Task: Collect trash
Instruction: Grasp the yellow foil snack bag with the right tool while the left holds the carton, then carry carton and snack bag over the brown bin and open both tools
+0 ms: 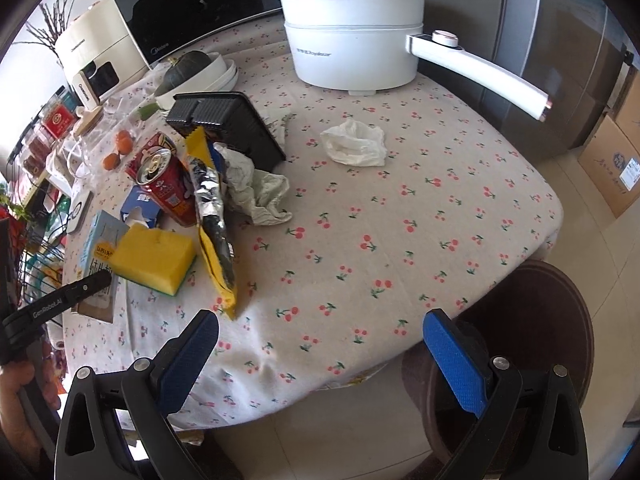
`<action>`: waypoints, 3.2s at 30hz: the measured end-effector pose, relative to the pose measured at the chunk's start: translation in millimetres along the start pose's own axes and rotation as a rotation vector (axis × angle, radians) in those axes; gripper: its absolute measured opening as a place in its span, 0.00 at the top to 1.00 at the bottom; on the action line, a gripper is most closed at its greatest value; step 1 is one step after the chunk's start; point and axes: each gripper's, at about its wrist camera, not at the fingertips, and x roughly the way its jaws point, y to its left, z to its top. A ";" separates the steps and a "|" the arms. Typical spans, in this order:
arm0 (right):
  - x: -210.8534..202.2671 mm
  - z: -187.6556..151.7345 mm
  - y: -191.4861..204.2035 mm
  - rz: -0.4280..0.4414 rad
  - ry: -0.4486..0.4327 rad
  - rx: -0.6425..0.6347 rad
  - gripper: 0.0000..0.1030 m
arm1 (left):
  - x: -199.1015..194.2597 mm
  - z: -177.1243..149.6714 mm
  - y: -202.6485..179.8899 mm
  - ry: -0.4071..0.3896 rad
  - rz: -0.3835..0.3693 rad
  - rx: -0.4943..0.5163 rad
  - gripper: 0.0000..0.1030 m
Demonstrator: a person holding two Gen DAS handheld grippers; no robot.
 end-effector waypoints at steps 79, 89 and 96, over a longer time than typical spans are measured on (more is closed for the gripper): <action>-67.8 -122.9 -279.2 0.036 -0.021 0.404 0.91 | 81.6 -126.9 -339.2 0.158 -0.235 0.530 0.08; -62.4 -118.5 -272.9 0.033 -0.007 0.394 0.91 | 71.0 -119.3 -321.0 0.133 -0.163 0.550 0.01; -58.5 -109.4 -267.9 0.018 0.001 0.408 0.48 | 63.9 -105.7 -290.6 0.121 -0.118 0.512 0.01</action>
